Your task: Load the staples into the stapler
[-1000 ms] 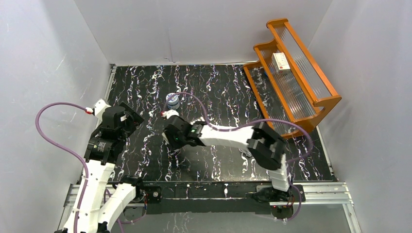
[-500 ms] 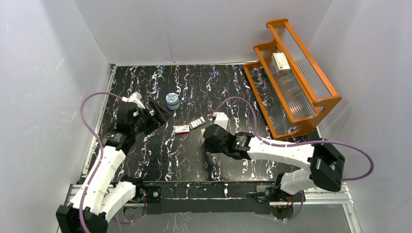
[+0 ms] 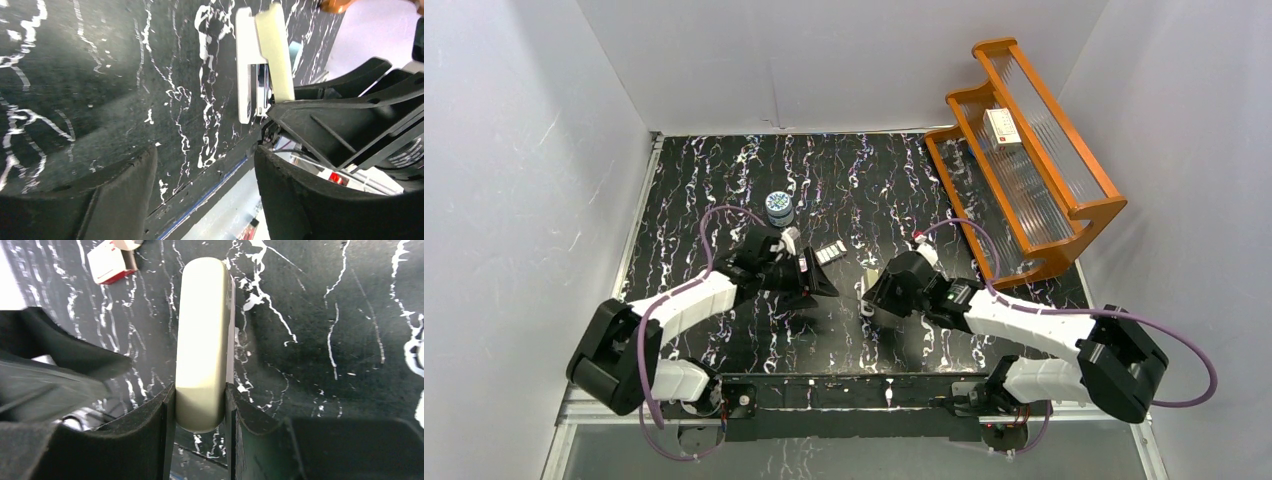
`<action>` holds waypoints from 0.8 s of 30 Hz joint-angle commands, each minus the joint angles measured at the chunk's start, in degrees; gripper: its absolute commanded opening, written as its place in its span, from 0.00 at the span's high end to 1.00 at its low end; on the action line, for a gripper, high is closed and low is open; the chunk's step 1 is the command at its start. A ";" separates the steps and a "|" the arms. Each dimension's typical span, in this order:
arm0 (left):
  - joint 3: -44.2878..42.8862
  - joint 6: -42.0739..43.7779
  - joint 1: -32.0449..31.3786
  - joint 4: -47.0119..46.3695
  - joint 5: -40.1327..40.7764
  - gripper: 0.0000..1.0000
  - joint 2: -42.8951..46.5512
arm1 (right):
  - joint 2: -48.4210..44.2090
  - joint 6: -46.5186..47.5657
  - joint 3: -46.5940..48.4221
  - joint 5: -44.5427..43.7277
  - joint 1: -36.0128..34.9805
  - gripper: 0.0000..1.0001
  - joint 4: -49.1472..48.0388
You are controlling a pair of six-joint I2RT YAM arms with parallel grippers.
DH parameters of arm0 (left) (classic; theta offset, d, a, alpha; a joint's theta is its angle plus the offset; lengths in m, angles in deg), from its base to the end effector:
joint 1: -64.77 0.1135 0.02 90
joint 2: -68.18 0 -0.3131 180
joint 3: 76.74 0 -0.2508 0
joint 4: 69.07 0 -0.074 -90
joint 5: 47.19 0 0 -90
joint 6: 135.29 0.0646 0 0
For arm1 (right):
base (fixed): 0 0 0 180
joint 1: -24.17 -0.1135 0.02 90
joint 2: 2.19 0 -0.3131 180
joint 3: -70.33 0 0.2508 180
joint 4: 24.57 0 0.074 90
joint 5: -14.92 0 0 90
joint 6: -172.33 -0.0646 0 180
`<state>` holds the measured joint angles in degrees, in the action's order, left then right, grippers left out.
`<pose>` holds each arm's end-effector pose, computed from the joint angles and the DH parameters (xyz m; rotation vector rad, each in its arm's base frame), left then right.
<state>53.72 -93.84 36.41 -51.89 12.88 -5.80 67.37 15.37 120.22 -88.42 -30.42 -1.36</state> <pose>0.2127 -0.1514 0.2243 -0.1434 2.5269 -1.2280 0.1553 0.1928 0.2293 0.3854 2.4053 0.7869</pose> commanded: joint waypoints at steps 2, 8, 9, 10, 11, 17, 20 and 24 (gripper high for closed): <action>1.20 -2.70 -4.11 -10.07 -3.94 0.40 -3.26 | -3.21 -5.54 -2.99 6.62 2.52 0.71 -11.76; 3.93 -8.87 -5.89 -20.84 -6.90 0.50 -6.99 | -3.17 -8.33 -5.26 10.10 3.34 0.72 -16.69; 3.93 -9.02 -6.11 -21.65 -6.78 0.50 -7.36 | -3.05 -8.55 -5.32 10.27 3.37 0.72 -17.07; 3.79 -8.90 -6.25 -21.55 -6.68 0.50 -7.65 | -2.96 -8.66 -5.28 10.34 3.39 0.72 -17.43; 3.66 -8.77 -6.34 -21.26 -6.54 0.49 -8.01 | -2.89 -8.77 -5.25 10.30 3.41 0.72 -17.71; 2.10 -5.91 -6.62 -18.88 -6.86 0.48 -9.30 | -0.82 -9.83 -4.80 11.60 3.61 0.72 -20.49; -0.47 -3.88 -6.62 -15.62 -6.37 0.54 -10.56 | 0.90 -10.06 -4.19 12.16 3.62 0.72 -21.74; -0.41 -4.40 -6.61 -15.96 -6.72 0.67 -11.27 | 2.09 -10.44 -4.01 12.51 3.61 0.72 -22.48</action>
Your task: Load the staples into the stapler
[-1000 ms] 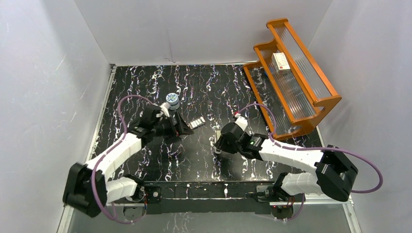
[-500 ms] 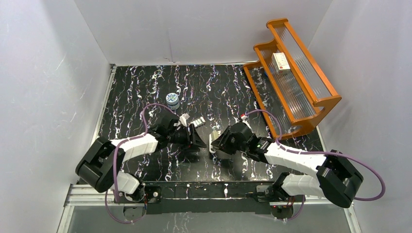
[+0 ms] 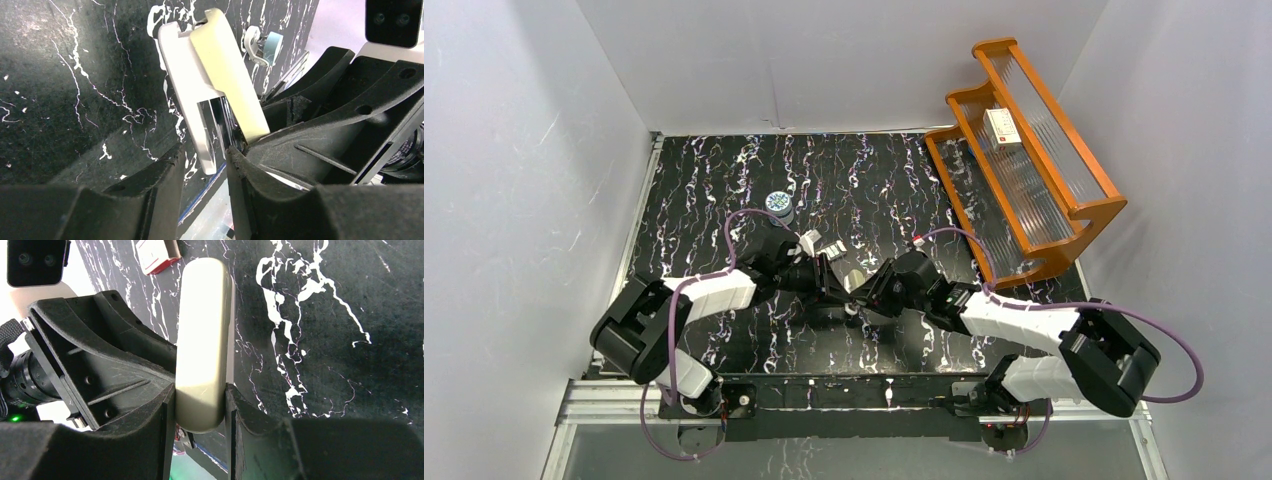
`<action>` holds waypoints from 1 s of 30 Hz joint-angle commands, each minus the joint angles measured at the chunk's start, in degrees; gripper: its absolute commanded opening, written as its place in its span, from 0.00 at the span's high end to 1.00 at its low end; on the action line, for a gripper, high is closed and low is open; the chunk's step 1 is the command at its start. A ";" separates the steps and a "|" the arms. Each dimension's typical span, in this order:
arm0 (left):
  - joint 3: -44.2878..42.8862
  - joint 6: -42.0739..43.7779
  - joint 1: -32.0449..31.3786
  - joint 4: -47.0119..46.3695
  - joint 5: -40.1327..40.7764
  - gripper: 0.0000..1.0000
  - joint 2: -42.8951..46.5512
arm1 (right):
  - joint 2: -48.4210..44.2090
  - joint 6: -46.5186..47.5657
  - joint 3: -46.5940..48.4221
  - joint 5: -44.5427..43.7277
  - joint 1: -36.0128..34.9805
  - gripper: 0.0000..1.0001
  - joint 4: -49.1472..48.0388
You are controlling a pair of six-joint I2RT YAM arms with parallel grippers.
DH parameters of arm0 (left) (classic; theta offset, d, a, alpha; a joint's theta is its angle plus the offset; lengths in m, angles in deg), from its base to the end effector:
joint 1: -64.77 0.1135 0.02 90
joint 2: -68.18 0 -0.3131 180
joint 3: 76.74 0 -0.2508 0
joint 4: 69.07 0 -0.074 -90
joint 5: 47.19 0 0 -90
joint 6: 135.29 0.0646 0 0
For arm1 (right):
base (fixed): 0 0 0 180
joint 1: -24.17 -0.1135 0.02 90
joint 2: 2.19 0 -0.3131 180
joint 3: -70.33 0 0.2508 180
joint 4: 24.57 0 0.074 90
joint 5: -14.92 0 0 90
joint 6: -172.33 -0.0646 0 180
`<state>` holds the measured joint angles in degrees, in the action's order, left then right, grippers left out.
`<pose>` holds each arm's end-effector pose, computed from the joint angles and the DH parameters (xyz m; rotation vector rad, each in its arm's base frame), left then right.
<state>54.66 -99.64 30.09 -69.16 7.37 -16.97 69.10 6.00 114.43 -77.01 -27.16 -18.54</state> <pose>0.2228 -0.1997 0.2009 -0.0299 2.5237 -1.4490 0.1633 0.2005 0.2195 0.5473 2.3666 1.1602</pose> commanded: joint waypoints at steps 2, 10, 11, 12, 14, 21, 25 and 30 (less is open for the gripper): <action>-0.92 1.21 -0.30 1.12 -1.20 0.69 -0.26 | 0.60 -1.39 1.58 1.23 0.35 0.72 -5.54; 0.11 1.06 -0.35 1.32 -2.81 0.73 -2.62 | 1.53 -2.85 1.00 1.48 0.38 0.72 -8.60; 0.13 1.08 -0.39 1.17 -2.99 0.75 -2.65 | 1.70 -2.99 1.05 1.57 0.36 0.72 -8.75; 0.17 1.09 -0.39 0.96 -3.23 0.76 -2.61 | 1.81 -3.13 1.11 1.58 0.42 0.72 -9.00; -0.01 1.09 -0.39 0.65 -3.59 0.80 -2.89 | 2.01 -3.44 0.78 1.58 0.39 0.72 -9.86; -0.44 1.43 -0.39 0.24 -3.40 0.94 -3.25 | 2.91 -2.92 1.43 1.58 0.38 0.72 -9.17; -1.08 5.30 -0.39 3.40 -1.73 1.00 -2.07 | 1.45 -1.51 1.39 1.28 1.39 0.72 -4.54; -2.75 12.50 -0.39 8.39 -1.27 1.00 0.33 | -2.90 2.72 1.39 1.58 4.99 0.71 2.19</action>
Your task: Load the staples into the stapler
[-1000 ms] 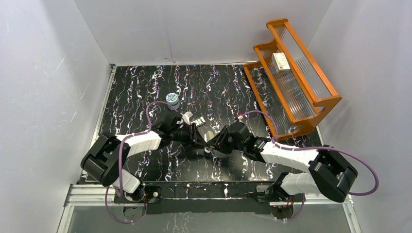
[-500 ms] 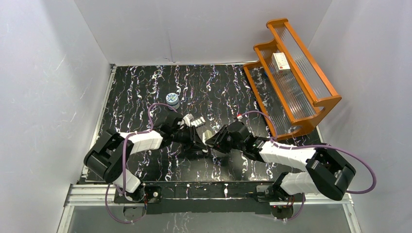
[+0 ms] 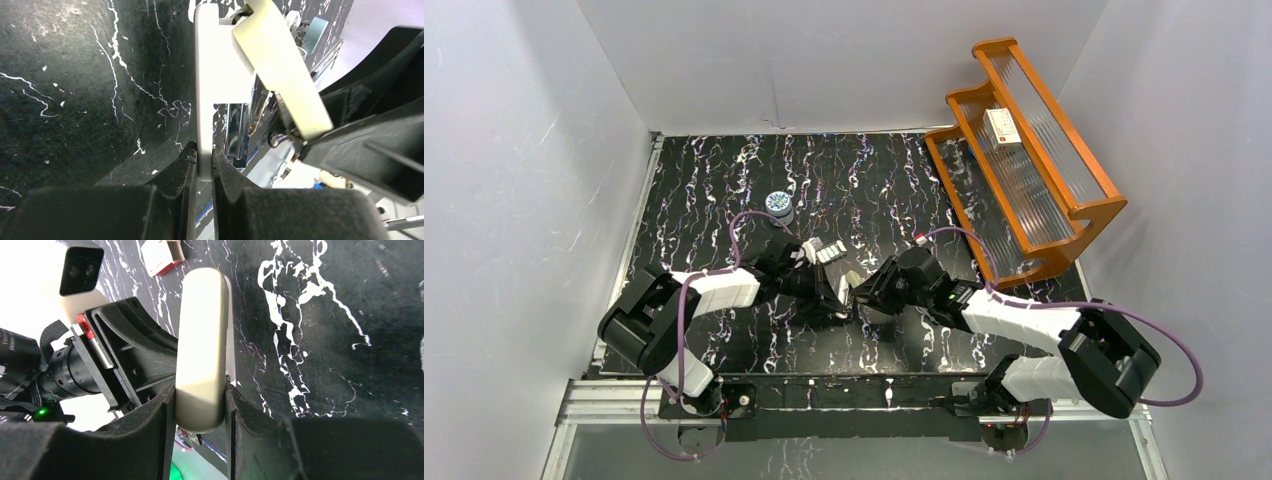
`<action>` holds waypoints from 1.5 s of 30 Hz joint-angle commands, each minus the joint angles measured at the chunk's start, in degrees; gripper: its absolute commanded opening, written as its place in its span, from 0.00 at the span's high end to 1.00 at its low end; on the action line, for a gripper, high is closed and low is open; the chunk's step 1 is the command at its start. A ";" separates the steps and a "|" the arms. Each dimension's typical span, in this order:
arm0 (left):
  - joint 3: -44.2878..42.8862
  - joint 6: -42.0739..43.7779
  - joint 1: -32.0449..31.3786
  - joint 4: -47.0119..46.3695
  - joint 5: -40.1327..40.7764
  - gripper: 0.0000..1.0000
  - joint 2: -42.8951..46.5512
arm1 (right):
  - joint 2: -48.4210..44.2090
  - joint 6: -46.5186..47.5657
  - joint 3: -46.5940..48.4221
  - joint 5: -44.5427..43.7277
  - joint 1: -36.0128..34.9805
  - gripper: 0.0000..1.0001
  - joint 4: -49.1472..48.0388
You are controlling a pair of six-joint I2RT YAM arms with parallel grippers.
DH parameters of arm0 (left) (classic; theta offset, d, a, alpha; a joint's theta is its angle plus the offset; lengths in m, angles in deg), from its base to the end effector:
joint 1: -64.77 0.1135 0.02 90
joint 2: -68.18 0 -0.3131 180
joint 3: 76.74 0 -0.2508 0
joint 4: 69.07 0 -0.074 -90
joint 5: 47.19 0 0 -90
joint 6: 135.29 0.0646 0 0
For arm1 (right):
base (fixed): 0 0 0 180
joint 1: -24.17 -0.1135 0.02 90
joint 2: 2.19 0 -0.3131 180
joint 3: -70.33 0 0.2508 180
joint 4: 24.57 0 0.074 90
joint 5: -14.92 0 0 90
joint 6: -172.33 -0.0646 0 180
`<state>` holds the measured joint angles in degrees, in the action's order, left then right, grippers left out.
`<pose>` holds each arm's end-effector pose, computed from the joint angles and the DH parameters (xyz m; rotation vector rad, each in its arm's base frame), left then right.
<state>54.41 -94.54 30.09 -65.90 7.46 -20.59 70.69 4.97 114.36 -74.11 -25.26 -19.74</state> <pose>0.2239 -0.2004 0.1790 0.0268 2.6147 -1.3652 0.1701 0.2004 0.2149 0.5824 2.3883 1.1859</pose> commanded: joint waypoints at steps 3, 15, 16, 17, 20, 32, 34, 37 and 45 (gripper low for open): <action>-4.30 12.66 -0.39 8.28 -1.29 1.00 5.47 | -7.80 7.51 3.01 0.55 5.84 0.70 8.31; -11.04 34.37 -0.91 17.88 -5.63 1.00 8.19 | -12.18 17.05 11.39 -3.00 12.15 0.67 19.75; -11.53 36.23 -0.92 18.53 -6.34 1.00 8.64 | -12.41 17.67 11.84 -3.30 12.47 0.67 19.76; -11.85 37.68 -0.92 18.84 -7.16 1.00 9.00 | -12.48 18.09 12.27 -3.44 12.71 0.66 19.74; -12.21 40.12 -0.88 19.08 -7.50 1.00 9.57 | -12.40 18.79 13.34 -3.31 13.22 0.65 19.92; -11.36 44.15 -0.92 20.25 -11.04 1.00 12.05 | -13.20 18.52 12.79 0.86 14.58 0.59 17.49; -11.38 44.12 -0.92 19.95 -11.44 1.00 12.36 | -12.63 18.65 12.78 2.62 14.79 0.58 16.78; -11.47 44.34 -0.92 19.66 -11.37 1.00 12.48 | -12.16 18.24 12.62 4.45 15.05 0.58 15.92; -13.29 37.44 -0.90 20.20 -4.08 1.00 10.09 | -11.95 16.69 11.73 4.92 16.03 0.50 16.81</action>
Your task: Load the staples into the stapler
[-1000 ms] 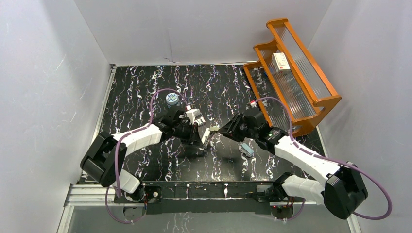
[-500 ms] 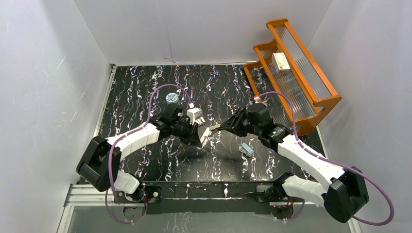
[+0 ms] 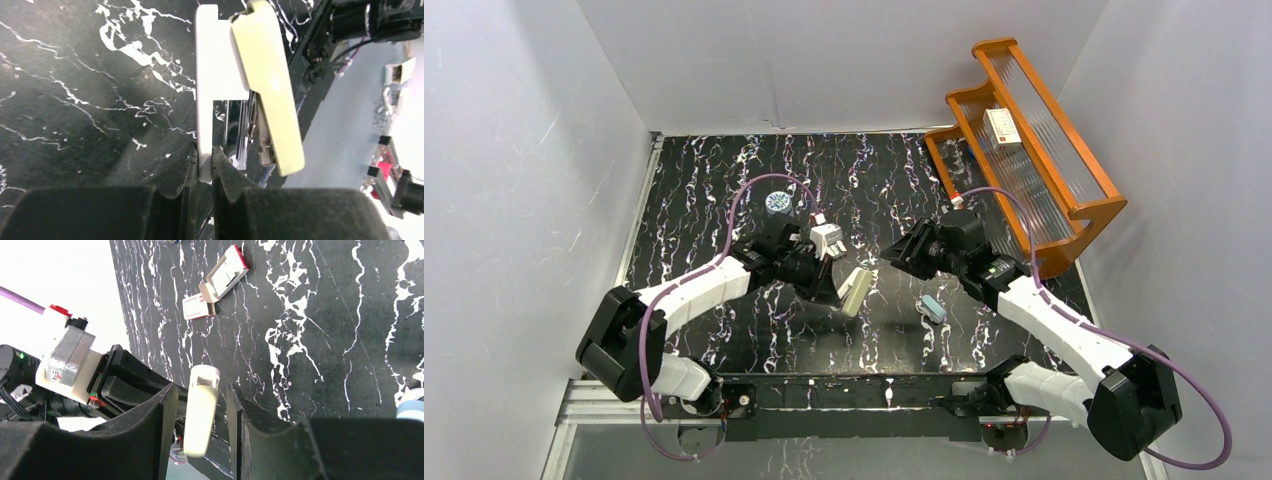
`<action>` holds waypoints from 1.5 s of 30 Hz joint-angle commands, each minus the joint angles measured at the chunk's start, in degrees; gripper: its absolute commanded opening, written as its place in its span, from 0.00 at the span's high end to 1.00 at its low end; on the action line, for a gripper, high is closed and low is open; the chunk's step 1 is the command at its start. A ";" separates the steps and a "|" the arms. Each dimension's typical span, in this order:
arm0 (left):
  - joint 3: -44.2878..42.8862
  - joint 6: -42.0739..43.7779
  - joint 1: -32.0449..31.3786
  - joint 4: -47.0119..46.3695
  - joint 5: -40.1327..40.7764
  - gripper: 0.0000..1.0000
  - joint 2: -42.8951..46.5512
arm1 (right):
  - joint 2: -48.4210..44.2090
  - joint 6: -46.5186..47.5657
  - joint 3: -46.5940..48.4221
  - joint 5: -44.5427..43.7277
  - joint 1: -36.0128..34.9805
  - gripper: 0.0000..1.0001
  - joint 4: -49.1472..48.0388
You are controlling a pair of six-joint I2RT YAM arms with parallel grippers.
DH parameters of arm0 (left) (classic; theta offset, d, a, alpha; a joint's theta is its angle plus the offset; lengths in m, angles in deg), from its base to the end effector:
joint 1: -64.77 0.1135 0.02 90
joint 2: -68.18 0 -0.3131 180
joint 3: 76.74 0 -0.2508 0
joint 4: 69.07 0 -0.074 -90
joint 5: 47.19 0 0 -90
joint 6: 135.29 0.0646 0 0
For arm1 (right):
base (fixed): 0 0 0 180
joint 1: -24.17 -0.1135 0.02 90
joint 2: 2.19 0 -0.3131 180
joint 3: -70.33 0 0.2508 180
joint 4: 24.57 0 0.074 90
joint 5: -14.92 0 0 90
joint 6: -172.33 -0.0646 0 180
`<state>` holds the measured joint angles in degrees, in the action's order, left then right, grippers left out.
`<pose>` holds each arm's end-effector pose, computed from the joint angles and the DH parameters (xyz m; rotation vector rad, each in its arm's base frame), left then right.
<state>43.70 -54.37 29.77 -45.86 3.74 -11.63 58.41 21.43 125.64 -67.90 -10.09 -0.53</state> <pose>0.2142 -0.1997 0.2495 0.8884 2.2399 -1.1678 0.1909 0.1398 0.2955 0.4451 2.2442 1.0845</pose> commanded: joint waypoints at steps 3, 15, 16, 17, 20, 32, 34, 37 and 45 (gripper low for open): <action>-3.76 -8.25 -0.59 0.40 1.47 1.00 -0.55 | 0.91 2.04 0.19 -0.04 1.64 0.46 -1.86; -5.55 -31.55 -0.58 -2.89 11.94 1.00 -7.16 | 5.85 7.59 -0.02 10.06 -0.87 0.23 -7.51; -5.75 -32.59 -0.59 -3.24 12.66 1.00 -7.71 | 6.61 7.14 0.18 9.43 -2.13 0.21 -7.97; -6.04 -33.37 -0.59 -3.45 13.22 1.00 -8.25 | 7.66 6.79 0.57 9.11 -3.12 0.20 -8.26; -6.78 -34.16 -0.59 -3.56 13.54 1.00 -9.56 | 10.73 5.85 1.59 8.42 -5.92 0.19 -9.69; -6.99 -34.26 -0.57 -4.32 12.67 1.00 -10.52 | 17.70 -1.60 -0.28 7.06 -8.83 0.42 -16.74; -6.56 -34.37 -0.55 -4.38 12.61 1.00 -10.37 | 16.87 -3.48 -1.42 6.20 -8.97 0.50 -19.52; -5.70 -34.32 -0.59 -4.39 12.48 1.00 -9.96 | 14.33 -5.57 -2.81 2.43 -9.17 0.62 -19.41; -3.38 -30.16 -0.59 -3.98 11.61 1.00 -8.44 | 5.61 -8.04 -4.60 -11.26 -8.85 0.71 -7.58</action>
<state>38.98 -87.83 29.39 -49.90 17.03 -22.47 69.08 15.98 121.25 -69.87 -19.36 -11.02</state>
